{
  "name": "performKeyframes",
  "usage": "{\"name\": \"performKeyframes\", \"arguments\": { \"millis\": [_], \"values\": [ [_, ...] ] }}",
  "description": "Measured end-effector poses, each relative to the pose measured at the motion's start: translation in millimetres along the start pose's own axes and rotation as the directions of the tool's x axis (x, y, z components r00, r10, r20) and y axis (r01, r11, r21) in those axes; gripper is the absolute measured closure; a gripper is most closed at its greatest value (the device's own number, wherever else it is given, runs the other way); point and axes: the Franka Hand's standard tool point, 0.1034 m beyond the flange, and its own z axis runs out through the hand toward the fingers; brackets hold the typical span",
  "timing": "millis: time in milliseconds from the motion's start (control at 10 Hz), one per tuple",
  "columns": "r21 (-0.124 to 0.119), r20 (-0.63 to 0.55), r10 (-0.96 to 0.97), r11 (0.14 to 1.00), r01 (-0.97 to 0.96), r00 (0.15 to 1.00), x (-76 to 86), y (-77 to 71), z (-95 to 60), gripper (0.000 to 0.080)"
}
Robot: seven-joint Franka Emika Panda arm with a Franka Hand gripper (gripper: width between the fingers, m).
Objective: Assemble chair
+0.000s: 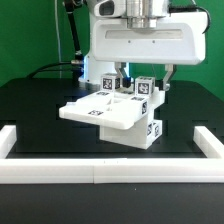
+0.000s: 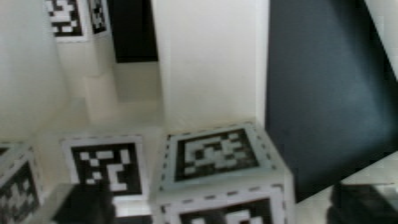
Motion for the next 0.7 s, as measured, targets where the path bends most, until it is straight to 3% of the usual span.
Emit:
{"name": "performKeyframes", "arguments": {
  "millis": [100, 200, 600, 700],
  "values": [
    [0.000, 0.000, 0.001, 1.000, -0.001, 1.000, 0.1, 0.2, 0.0, 0.0331],
    [0.000, 0.000, 0.003, 1.000, -0.003, 1.000, 0.1, 0.2, 0.0, 0.0519],
    [0.000, 0.000, 0.032, 1.000, -0.032, 1.000, 0.1, 0.2, 0.0, 0.0515],
    [0.001, 0.000, 0.131, 0.991, -0.131, 0.991, 0.2, 0.0, 0.1, 0.0515]
  ]
}}
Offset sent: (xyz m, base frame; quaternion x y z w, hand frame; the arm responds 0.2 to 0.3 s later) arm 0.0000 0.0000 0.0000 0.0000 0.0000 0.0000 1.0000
